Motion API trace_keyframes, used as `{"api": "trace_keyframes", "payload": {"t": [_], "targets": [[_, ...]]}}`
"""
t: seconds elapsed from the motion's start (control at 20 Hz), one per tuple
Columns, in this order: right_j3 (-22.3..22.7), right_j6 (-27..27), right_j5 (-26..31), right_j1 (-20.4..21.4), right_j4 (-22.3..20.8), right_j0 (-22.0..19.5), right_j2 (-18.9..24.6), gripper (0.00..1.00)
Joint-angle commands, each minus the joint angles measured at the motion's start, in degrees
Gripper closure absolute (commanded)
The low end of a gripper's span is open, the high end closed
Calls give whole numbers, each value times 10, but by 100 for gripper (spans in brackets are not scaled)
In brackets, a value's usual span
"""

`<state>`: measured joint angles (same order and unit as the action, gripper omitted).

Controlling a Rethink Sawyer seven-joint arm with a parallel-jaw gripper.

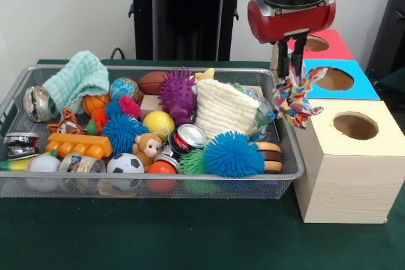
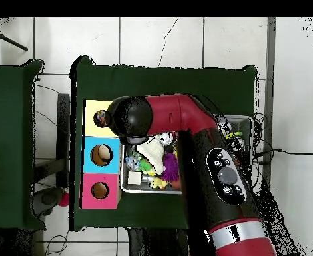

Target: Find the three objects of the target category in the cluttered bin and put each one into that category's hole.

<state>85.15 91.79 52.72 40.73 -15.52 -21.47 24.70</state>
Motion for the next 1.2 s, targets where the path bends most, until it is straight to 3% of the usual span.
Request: {"api": "trace_keyframes", "payload": {"t": [0.05, 0.45, 1.2], "targets": [[13, 135, 0, -11, 20, 10, -44, 100], [55, 181, -45, 4, 62, 42, -68, 100], [95, 199, -103, 7, 142, 92, -113, 100]]}}
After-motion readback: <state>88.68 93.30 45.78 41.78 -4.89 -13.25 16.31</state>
